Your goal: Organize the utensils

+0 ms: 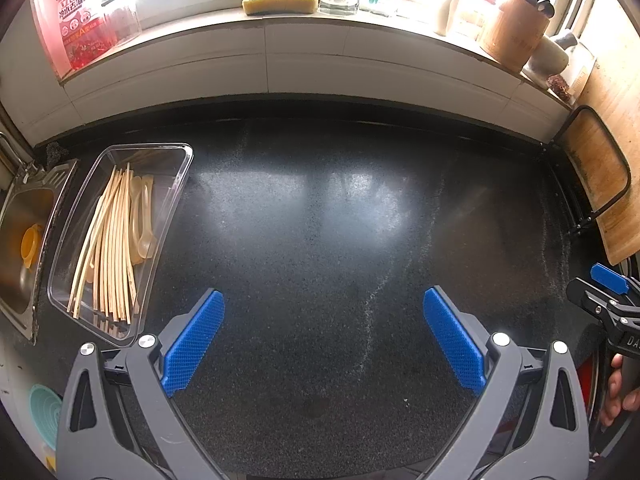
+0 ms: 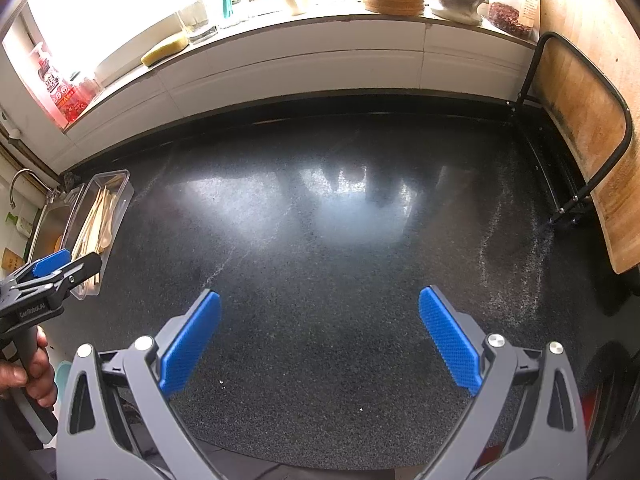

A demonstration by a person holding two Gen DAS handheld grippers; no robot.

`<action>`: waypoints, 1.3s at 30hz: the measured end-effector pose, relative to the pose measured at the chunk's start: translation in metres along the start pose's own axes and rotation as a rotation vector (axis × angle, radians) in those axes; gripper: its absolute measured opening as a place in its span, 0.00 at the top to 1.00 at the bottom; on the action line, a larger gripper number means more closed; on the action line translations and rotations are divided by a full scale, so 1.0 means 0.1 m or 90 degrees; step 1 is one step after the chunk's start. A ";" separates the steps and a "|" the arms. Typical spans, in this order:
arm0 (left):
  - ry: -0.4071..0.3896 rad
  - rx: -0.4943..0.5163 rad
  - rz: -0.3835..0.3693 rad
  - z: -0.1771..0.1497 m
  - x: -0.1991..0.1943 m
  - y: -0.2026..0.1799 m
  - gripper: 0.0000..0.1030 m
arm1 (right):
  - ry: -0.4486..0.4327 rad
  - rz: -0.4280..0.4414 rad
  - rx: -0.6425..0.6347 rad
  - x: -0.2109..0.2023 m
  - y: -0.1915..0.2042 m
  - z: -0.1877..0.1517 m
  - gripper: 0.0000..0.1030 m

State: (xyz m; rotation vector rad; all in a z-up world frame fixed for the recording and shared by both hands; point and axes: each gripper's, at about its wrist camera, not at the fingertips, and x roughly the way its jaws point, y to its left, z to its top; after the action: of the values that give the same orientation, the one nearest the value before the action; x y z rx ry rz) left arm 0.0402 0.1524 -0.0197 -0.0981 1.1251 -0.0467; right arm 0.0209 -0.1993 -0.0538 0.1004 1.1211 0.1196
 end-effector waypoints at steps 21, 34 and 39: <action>0.009 -0.003 0.004 0.03 0.05 0.00 0.05 | 0.003 0.001 -0.008 0.03 0.01 0.04 0.07; 0.011 -0.005 0.004 0.08 0.08 -0.03 0.05 | 0.005 0.002 -0.009 0.05 0.02 0.05 0.07; 0.011 -0.005 0.004 0.08 0.08 -0.03 0.05 | 0.005 0.002 -0.010 0.06 0.03 0.05 0.07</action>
State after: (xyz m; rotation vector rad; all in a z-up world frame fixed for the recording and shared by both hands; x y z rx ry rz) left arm 0.0513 0.1492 -0.0228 -0.1017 1.1426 -0.0367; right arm 0.0281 -0.1960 -0.0563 0.0878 1.1284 0.1311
